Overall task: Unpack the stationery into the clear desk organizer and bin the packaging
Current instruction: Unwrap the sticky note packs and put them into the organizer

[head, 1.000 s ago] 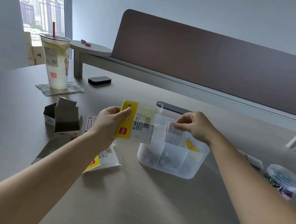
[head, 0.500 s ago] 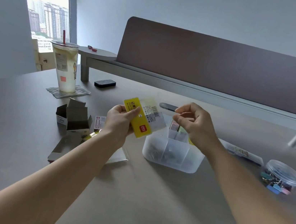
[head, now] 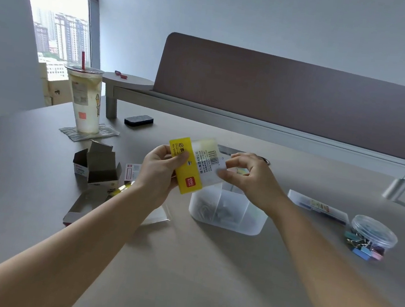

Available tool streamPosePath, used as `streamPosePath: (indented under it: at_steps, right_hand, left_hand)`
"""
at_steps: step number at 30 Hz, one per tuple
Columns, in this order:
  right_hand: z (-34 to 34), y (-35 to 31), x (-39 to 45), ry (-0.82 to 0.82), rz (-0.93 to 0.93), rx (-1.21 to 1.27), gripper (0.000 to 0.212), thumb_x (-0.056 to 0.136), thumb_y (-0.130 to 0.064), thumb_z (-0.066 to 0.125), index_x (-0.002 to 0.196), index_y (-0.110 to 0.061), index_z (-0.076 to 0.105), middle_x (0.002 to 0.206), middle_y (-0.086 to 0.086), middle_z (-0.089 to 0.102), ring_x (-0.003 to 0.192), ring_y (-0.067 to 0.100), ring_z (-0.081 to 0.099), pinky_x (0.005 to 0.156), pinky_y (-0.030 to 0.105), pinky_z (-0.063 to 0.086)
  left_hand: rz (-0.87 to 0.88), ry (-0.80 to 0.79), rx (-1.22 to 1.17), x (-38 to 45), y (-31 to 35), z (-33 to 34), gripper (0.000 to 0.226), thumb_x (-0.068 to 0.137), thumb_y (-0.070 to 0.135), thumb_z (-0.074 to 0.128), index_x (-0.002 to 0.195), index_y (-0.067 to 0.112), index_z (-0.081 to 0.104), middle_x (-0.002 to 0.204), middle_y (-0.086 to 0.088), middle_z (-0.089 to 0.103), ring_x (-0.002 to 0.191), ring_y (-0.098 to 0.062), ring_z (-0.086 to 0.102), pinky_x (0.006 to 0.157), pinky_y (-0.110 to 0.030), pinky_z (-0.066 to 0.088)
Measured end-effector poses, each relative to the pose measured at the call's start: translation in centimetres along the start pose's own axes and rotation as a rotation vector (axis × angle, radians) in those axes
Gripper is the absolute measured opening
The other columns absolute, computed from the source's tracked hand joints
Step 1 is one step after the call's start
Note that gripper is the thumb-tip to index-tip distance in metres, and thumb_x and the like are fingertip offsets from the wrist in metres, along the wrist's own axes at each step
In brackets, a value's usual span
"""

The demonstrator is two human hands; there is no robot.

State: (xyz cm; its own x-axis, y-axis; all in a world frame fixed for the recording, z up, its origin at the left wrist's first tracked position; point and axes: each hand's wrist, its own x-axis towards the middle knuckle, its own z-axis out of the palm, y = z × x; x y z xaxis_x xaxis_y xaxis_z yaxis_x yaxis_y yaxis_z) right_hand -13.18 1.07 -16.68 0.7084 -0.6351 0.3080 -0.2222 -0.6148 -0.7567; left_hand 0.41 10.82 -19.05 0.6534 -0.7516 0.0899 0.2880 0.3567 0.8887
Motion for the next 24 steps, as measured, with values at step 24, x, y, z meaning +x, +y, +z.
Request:
streamPosePath:
  at_steps: [24]
  right_hand:
    - [-2.1, 1.4, 1.1, 0.032, 0.162, 0.419, 0.011, 0.088, -0.013, 0.052, 0.077, -0.011, 0.055, 0.078, 0.003, 0.062, 0.07, 0.016, 0.061, 0.065, 0.019, 0.054]
  left_hand:
    - [0.042, 0.027, 0.059, 1.7, 0.1, 0.1, 0.01, 0.088, 0.007, 0.051, 0.079, 0.012, 0.052, 0.086, -0.004, 0.06, 0.077, -0.018, 0.06, 0.056, -0.03, 0.055]
